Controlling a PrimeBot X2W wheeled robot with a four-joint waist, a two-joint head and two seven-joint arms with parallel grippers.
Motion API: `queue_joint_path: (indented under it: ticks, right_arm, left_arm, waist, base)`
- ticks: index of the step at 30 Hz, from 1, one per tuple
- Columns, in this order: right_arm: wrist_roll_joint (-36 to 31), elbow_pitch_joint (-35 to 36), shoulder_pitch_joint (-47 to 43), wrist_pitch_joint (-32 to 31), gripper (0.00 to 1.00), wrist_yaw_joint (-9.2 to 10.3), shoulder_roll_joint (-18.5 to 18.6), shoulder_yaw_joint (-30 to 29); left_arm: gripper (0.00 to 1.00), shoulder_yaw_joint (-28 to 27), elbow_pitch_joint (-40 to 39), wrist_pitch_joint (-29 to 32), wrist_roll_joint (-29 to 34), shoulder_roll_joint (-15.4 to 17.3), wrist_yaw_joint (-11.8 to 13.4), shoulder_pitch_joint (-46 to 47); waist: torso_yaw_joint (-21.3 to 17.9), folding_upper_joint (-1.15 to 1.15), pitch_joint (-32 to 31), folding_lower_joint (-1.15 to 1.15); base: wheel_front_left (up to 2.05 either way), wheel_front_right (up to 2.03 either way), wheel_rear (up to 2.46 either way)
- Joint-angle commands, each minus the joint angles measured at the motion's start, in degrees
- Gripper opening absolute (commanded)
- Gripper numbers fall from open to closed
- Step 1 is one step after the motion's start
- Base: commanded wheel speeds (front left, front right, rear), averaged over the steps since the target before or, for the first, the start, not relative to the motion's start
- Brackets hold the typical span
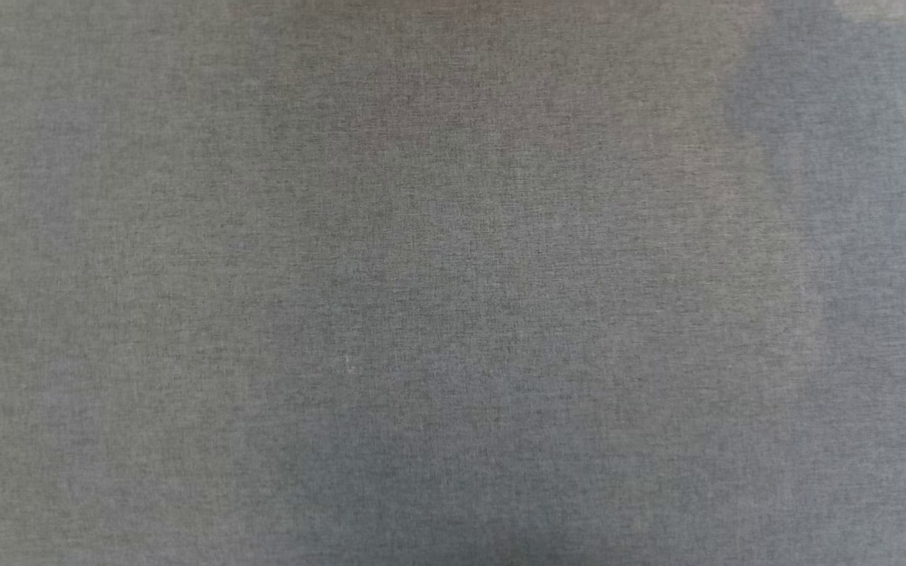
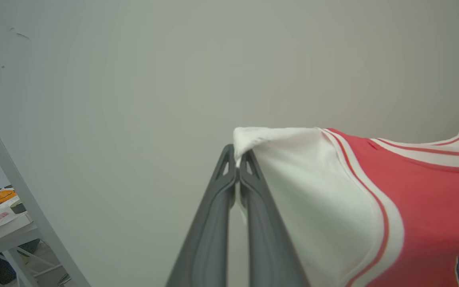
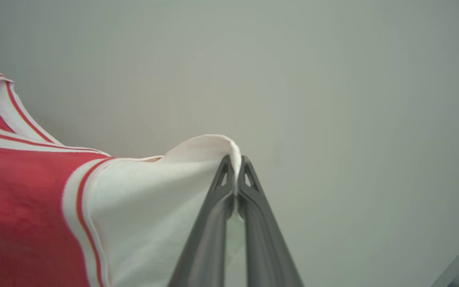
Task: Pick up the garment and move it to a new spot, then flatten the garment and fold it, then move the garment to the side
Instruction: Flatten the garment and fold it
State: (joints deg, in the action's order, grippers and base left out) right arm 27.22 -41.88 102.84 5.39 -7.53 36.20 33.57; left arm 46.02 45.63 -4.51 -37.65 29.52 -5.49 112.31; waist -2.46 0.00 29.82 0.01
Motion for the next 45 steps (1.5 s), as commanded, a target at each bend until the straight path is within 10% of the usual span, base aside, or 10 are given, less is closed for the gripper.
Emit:
queue_joint_path:
  ticks: [1, 20, 39, 45]
  right_arm:
    - [0.80, -1.00, 0.55, 0.70, 0.00, 0.04, -0.59, 1.09]
    - [14.91, -3.02, -25.58, 8.99, 0.00, 0.04, -5.94, 14.16]
    - [19.52, 18.56, -73.01, 9.60, 0.00, 0.04, 5.31, 13.11]
    - [19.22, 19.57, -83.91, 9.60, 0.00, 0.04, 6.14, 8.73]
  left_arm:
    - [0.00, 0.28, 0.96, -0.60, -0.15, -0.36, -0.48, 0.01]
    - [0.00, 1.81, -0.05, -9.68, -8.99, 3.09, -0.94, -34.35]
    - [0.00, -7.29, -36.17, -10.48, -15.34, 11.04, 16.14, -95.88]
    - [0.00, -8.54, -36.07, -10.48, -16.26, 8.89, 17.04, -105.46]
  waist:
    - [0.12, 0.00, 0.27, -0.01]
    - [-0.19, 0.00, -9.55, -0.01]
    - [1.00, 0.00, -21.76, -0.01]
    - [0.64, 0.00, -23.22, -0.01]
  base:
    - [0.00, 0.00, 0.00]
    - [0.00, 0.00, 0.00]
    - [0.00, 0.00, 0.00]
    - [0.00, 0.00, 0.00]
